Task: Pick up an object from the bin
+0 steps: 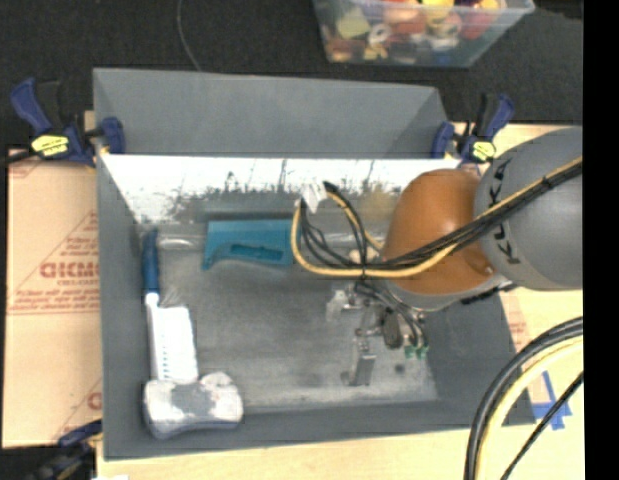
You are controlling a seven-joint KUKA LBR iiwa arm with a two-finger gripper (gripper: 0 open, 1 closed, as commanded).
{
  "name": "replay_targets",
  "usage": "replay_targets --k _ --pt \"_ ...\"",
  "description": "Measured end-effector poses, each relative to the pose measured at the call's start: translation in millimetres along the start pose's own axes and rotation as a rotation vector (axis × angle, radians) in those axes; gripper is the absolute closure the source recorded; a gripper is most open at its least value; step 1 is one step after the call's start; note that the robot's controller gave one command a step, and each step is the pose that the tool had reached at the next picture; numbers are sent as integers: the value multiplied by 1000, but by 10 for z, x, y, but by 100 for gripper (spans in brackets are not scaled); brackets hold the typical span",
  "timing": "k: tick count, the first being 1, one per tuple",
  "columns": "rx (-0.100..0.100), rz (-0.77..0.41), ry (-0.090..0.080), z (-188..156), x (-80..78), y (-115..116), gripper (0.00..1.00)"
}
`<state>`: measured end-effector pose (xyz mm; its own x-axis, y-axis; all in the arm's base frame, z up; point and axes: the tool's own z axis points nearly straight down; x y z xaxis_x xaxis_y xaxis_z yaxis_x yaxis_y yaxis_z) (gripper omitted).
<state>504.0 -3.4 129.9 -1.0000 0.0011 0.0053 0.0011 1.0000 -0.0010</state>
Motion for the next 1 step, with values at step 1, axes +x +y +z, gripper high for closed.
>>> replay_targets --k 1 --pt "0 0 -8 -41 -20 0 0"
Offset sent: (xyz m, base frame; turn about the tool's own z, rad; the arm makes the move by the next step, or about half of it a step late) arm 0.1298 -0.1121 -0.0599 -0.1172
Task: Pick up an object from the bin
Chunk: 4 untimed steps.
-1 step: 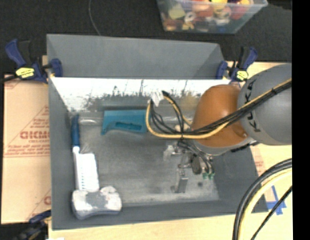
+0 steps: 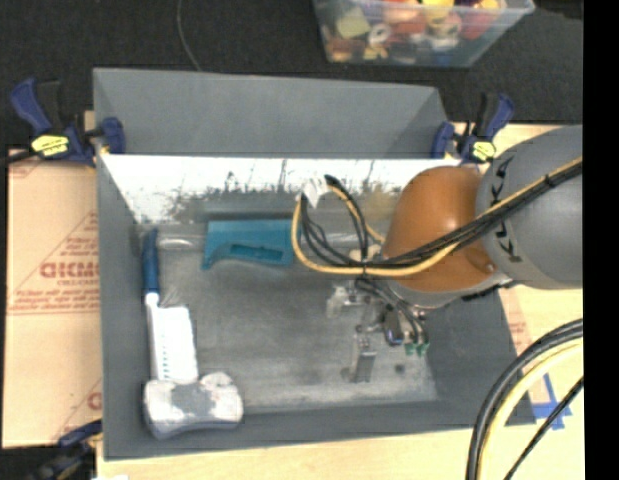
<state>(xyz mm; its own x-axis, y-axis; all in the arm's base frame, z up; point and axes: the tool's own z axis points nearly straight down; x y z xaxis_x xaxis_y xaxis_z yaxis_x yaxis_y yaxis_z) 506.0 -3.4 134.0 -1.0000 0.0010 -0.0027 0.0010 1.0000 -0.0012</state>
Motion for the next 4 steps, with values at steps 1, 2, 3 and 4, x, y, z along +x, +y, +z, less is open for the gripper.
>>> replay_targets --k 1,2,3,4 --pt "5 -112 -8 636 -1311 -1174 0" --pt "0 -178 -3 40 -707 -1384 0" --pt "-12 -726 0 337 -1158 -1549 0" --pt "-5 -342 -11 622 -1403 -1577 0"
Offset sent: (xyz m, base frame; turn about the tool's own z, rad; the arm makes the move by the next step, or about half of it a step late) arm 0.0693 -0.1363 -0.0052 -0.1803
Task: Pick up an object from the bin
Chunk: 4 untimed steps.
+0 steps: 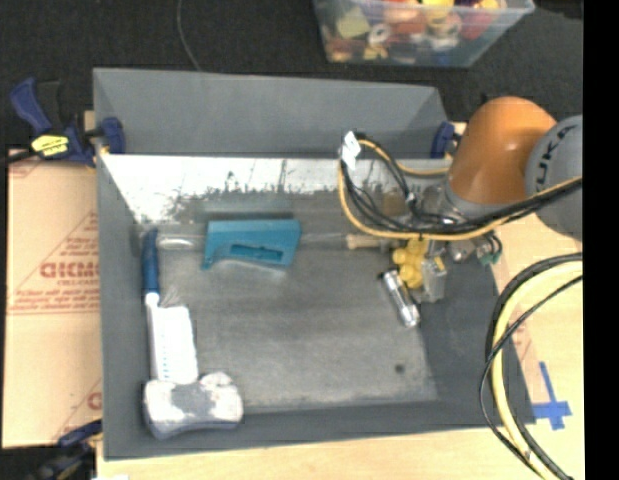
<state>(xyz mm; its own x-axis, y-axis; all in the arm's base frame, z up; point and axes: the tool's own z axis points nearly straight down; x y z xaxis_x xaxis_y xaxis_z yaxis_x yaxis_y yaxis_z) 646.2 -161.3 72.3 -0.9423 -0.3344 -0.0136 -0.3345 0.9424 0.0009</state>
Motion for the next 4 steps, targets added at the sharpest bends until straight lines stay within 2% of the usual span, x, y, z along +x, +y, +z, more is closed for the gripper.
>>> replay_targets --k 1,2,3,4 --pt "-17 -635 -13 -18 -129 63 100" --pt "-19 -631 -13 -20 -128 59 100" --pt "-13 -626 -20 -311 -143 42 100" --pt "-8 -625 -23 -423 -140 36 100"
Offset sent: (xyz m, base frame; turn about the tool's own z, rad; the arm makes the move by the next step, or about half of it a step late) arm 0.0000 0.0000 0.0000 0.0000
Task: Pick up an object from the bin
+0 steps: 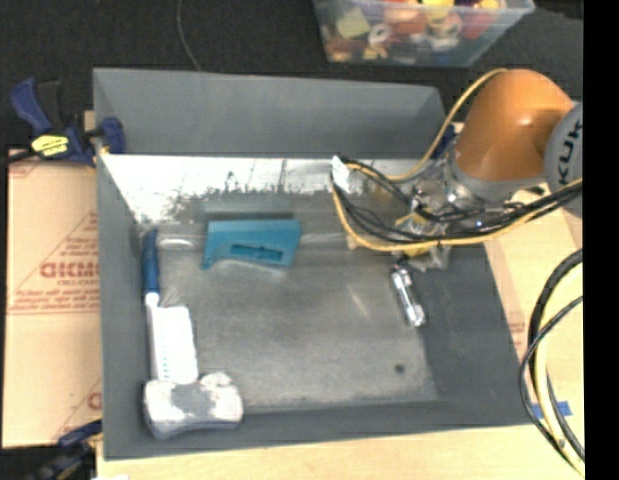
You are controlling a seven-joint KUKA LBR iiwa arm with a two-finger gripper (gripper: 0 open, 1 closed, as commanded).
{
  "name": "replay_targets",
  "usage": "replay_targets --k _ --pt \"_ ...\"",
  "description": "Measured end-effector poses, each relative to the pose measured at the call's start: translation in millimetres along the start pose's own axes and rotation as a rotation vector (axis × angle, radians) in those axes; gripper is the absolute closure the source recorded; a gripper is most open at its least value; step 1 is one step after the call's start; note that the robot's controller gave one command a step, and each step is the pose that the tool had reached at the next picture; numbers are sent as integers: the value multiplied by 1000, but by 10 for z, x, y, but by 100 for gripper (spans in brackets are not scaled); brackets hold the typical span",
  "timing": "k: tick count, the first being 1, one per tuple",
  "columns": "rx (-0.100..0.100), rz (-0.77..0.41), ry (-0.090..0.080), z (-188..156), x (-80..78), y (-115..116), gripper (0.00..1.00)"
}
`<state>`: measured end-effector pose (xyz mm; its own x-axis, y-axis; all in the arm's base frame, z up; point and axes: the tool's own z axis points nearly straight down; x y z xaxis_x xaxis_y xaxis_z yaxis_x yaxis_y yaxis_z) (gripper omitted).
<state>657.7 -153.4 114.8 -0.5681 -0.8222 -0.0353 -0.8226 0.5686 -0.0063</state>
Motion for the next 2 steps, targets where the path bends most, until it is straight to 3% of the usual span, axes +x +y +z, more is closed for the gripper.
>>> replay_targets --k 1,2 --pt "6 7 -7 -93 -12 -17 100" --pt "7 10 -7 -516 -24 -23 100"
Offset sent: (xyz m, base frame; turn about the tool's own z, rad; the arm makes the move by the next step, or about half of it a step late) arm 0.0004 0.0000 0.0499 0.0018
